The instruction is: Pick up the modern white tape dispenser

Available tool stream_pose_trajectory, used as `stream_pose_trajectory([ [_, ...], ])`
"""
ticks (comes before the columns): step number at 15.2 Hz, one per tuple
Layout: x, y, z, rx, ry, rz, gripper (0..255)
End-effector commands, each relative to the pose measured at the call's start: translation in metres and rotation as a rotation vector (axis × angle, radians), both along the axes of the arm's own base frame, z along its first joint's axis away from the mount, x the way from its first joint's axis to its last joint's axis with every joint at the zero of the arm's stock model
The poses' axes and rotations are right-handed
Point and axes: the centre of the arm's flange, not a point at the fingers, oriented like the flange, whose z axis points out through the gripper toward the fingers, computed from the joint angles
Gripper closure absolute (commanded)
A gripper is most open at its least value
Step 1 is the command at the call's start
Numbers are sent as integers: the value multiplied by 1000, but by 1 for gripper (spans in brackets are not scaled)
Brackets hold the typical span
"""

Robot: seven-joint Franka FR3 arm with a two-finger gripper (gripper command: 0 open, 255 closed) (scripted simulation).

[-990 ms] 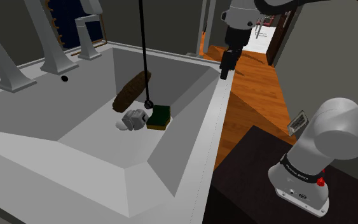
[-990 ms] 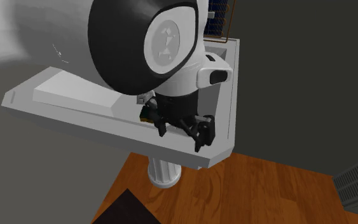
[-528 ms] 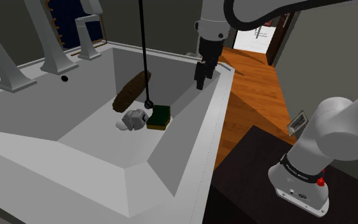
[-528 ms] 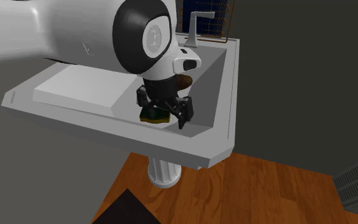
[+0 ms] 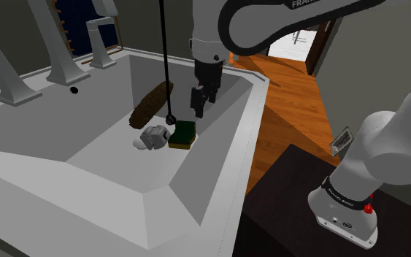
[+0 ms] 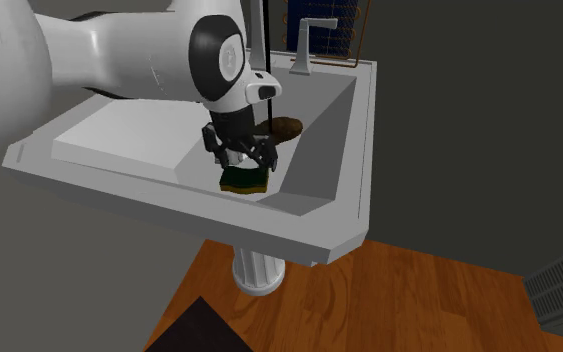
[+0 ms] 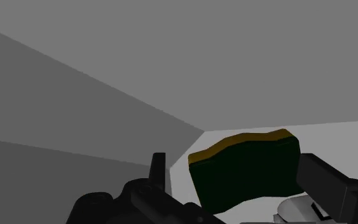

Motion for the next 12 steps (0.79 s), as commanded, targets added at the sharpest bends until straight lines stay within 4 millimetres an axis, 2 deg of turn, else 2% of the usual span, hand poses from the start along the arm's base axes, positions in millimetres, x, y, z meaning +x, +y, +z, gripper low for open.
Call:
stream_pose_trajectory([
  [1, 14, 26, -3, -1, -2, 16, 0],
  [10, 53, 134, -36, -12, -11, 87, 0],
  [11, 56, 142, -39, -13, -12, 92, 0],
  [12, 56, 142, -44, -13, -12, 92, 0],
])
